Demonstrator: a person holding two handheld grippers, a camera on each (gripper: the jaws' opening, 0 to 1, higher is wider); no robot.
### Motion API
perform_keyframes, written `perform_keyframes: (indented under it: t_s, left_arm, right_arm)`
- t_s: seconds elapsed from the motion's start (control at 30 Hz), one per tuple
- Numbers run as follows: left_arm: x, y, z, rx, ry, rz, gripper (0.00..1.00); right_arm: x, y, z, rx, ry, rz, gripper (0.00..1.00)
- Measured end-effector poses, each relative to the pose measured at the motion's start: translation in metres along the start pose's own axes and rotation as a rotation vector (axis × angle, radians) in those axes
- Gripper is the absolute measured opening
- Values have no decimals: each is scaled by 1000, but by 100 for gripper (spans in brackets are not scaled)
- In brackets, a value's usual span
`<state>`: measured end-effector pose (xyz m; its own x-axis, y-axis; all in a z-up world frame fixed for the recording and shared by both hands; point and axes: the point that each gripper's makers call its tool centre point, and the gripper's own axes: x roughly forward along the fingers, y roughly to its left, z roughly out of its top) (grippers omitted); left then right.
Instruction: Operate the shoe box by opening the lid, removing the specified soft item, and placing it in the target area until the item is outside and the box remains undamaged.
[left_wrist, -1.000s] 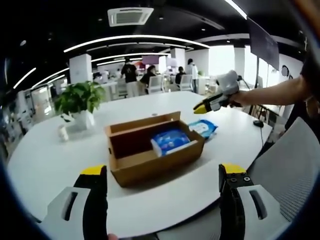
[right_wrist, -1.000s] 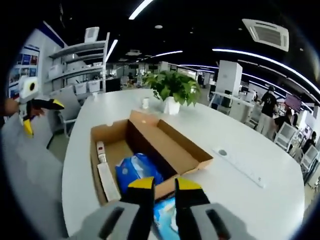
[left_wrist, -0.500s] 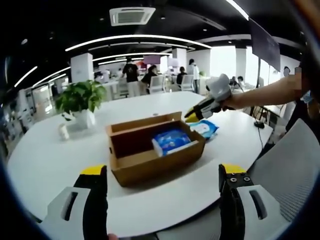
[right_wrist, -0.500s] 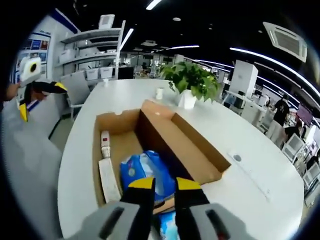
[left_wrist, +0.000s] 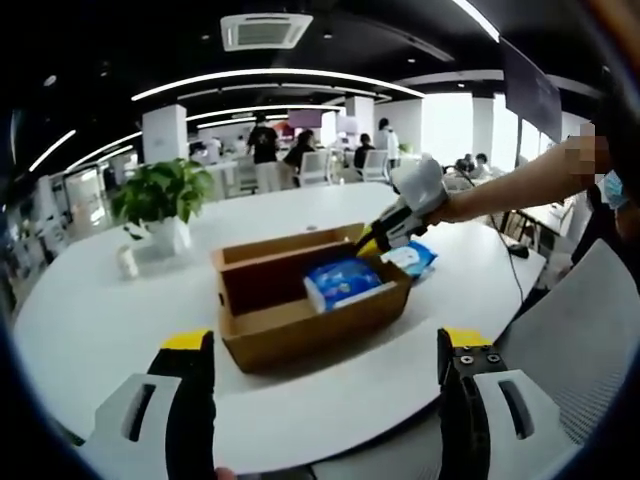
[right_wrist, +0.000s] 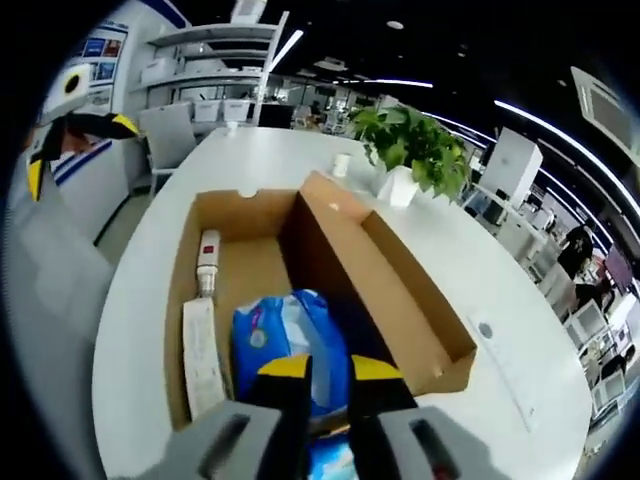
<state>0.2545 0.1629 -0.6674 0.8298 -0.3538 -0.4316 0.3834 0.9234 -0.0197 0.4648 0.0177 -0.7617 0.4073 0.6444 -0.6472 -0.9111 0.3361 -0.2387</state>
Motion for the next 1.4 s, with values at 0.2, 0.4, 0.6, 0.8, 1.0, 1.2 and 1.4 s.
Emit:
perform_keyframes:
  t_s: [0.2,0.4,0.6,0.8,1.0,1.2,1.4]
  left_arm:
    - [0,1,-1,-3,4,-1,95]
    - [0,1,-2,-3,7,-5,95]
    - [0,3,-1,-7,4,4,95]
    - [-1,5,0,-10,-2,17,95]
    - [-1,6,0,-21,-6,21,94]
    - [-1,6,0,-24,-10,21,94]
    - [-1,5,1,-28,-17,16,94]
  right_arm:
    - [11,-2,1,-8,1,-16,7]
    - [23,0,1,24,4,-12,3]
    - [34,4,-2,-14,27,-17,3]
    - [41,3,-1,-75,44,-37,0]
    - [36,-1,5,-83,29,-58,0]
    - [28,5,21,-105,-18,-56,0]
    - [22,14,34,-134,-49,-51,0]
